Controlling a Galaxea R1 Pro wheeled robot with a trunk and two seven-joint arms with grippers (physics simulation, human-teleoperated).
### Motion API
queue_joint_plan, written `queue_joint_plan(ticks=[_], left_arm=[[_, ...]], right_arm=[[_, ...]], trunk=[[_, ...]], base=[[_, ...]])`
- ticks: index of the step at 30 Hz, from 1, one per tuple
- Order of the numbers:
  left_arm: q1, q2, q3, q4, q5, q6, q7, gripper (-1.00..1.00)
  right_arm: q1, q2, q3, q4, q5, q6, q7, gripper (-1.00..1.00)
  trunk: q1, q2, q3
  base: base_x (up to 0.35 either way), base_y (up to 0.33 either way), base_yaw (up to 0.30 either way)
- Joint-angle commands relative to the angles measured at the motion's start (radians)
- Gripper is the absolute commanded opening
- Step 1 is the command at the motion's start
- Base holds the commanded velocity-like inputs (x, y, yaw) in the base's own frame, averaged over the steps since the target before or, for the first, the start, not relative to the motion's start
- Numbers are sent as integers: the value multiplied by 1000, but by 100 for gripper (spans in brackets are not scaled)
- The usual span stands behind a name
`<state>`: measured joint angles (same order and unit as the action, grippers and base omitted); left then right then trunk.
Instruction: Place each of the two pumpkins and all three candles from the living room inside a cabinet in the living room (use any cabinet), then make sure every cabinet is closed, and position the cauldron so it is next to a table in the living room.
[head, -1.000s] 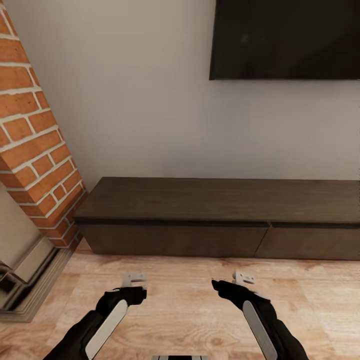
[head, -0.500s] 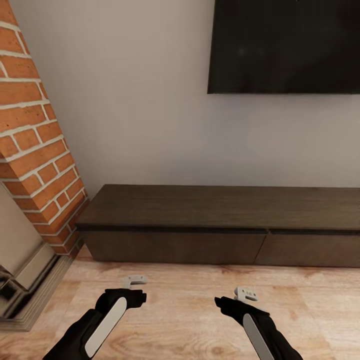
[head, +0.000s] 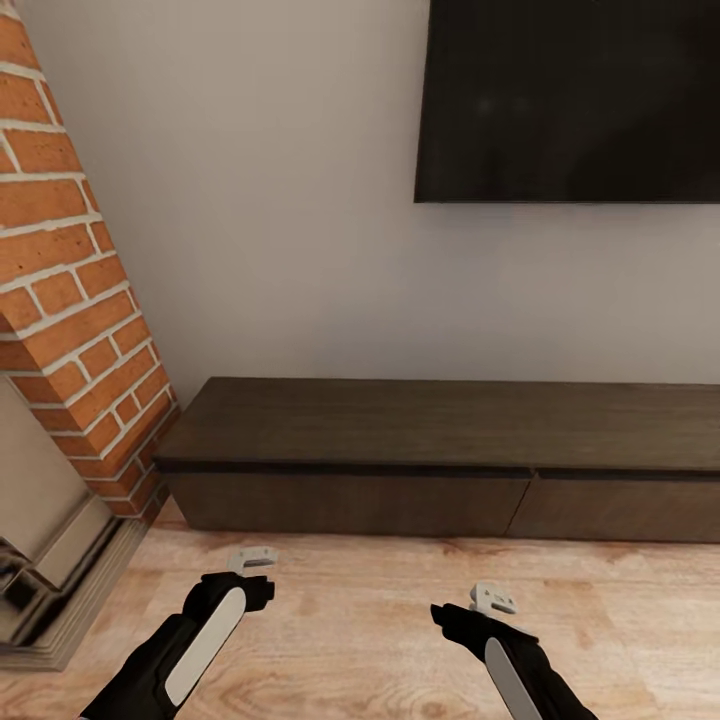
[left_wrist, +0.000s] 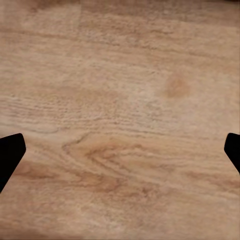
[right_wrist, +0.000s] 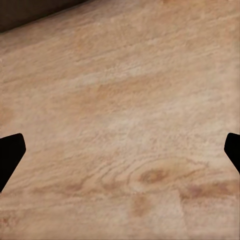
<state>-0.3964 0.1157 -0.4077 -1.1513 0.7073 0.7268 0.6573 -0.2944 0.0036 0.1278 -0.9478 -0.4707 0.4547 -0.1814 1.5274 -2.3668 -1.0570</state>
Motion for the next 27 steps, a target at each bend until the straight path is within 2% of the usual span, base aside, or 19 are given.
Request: queue_joint_plan(ticks=[1,14,21,27], left_arm=[[-1,1,-3,-1,10,0,13,100],[-1,-5,-4,16,11,-1,19,100],[-1,-6,-6,16,8,-1,18,100],[-1,-7,-6,16,10,-1,18,100]], right_arm=[[0,0,2,-1,-11,3,-10,100],[0,2,1,1,-6,15,-15,100],[0,-1,0,5,-11,14,-11,100],[0,-2,0,74,-14,3,-9,100]], trunk=[[-4,7,2],[-54,98,42],[-81,147,56],[-104,189,67]], base=[[0,0,0],[0,0,-3],[0,0,-108],[0,0,-135]])
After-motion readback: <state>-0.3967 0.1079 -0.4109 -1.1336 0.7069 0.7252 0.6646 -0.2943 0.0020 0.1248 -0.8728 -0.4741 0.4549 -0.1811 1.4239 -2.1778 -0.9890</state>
